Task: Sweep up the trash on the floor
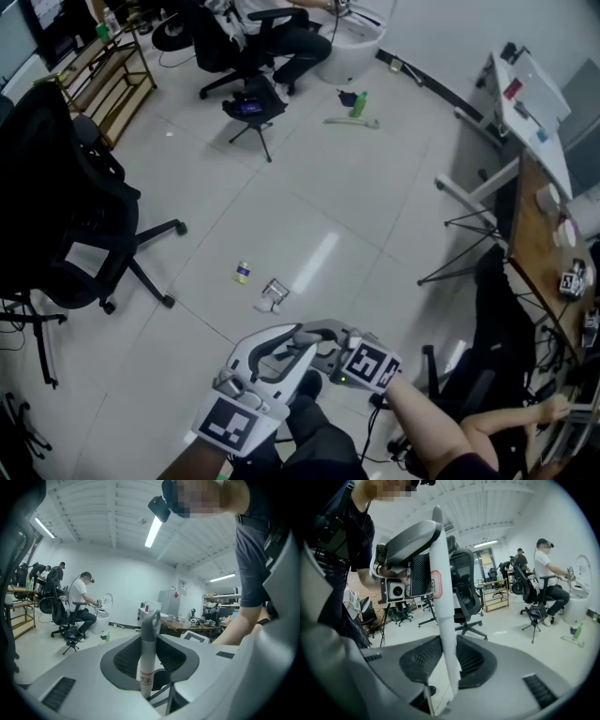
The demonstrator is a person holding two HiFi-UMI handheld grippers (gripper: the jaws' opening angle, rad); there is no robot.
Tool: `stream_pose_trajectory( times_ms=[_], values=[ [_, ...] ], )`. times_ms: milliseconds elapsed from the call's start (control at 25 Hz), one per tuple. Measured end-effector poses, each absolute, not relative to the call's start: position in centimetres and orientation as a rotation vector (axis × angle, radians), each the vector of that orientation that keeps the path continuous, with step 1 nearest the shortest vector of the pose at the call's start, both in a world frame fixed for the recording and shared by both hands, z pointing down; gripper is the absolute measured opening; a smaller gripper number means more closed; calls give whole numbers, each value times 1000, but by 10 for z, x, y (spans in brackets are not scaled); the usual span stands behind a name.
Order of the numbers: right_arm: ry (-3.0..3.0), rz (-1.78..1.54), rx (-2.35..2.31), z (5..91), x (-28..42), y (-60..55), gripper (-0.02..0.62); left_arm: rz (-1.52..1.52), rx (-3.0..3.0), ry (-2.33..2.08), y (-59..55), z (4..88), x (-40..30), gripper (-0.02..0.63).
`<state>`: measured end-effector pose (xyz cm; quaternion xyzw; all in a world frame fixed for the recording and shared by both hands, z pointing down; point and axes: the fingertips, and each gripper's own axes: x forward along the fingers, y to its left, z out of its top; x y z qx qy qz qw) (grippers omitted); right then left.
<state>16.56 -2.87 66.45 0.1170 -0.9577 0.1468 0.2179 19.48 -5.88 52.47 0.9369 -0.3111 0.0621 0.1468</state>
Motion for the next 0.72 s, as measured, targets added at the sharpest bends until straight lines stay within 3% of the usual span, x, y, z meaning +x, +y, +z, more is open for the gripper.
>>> stream_pose_trajectory(
  times_ms=[320, 720],
  values=[
    [-2644, 377, 215, 666, 168, -43, 106, 196, 2689, -943, -79, 525, 199, 100],
    [-2641, 406, 269, 679, 128, -91, 103, 135, 2689, -877, -130, 545, 151, 98]
  ],
)
